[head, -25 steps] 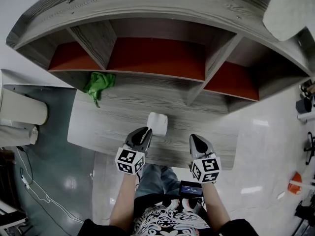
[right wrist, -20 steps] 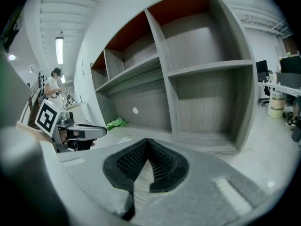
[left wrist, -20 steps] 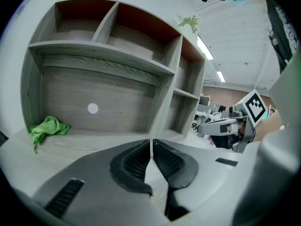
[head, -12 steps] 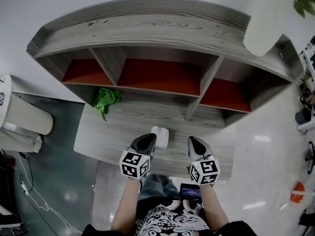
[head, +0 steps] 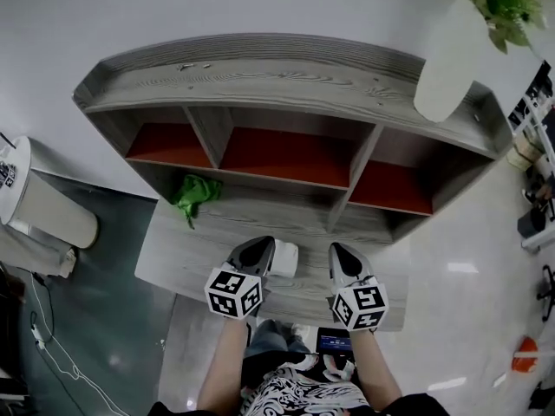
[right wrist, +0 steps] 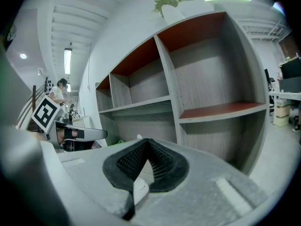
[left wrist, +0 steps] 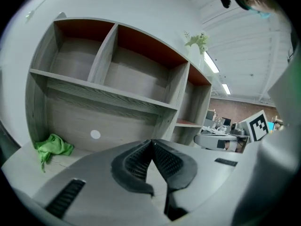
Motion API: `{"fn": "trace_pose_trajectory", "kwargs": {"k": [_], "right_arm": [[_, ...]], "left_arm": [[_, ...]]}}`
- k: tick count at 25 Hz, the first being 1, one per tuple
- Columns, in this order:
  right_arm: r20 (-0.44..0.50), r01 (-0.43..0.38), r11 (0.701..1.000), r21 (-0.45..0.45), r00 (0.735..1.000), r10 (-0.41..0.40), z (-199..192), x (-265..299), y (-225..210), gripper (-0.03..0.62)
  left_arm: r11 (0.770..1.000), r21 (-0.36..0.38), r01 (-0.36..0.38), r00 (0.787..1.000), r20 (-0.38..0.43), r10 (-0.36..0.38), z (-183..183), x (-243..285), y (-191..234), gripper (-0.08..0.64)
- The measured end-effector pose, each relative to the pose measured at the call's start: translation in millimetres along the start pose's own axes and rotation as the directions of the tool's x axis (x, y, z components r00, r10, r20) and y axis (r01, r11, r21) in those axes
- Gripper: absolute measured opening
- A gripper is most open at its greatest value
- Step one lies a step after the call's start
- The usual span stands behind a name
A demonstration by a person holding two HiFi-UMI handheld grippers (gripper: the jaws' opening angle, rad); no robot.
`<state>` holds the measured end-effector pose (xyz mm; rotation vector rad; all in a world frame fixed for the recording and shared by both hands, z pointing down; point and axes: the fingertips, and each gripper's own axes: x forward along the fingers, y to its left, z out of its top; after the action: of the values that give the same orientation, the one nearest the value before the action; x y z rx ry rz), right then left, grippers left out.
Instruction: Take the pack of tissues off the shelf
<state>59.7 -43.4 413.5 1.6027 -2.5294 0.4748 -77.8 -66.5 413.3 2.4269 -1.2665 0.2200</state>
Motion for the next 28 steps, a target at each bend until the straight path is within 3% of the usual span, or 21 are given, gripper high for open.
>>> {"fn": "trace_pose_trajectory", "kwargs": {"k": [7, 12, 28], "right_arm": [[0.041, 0.0, 0.999, -0.037, 0.999, 0.002, 23.8, -1.2, 7.3, 0.003], [0.046, 0.017, 0.999, -0.036, 0.999, -0.015, 24.9, -2.6, 2.8, 0.003], [0.041, 0.02, 0.999, -0.044, 0.999, -0.018, 21.9, -2.6, 5.4, 0.003]], "left_arm": [[0.999, 0.047, -0.025, 0.997, 0.069, 0.022, 36.3, -6.8, -5.9, 0.008], [1.0, 0.003, -0.002, 0.994, 0.108, 0.002, 42.2, -11.3, -4.9, 0.008], [1.0, -0.006, -0.014, 0.995, 0.097, 0.015, 38.4, -14.7, 4.5, 0.008]]}}
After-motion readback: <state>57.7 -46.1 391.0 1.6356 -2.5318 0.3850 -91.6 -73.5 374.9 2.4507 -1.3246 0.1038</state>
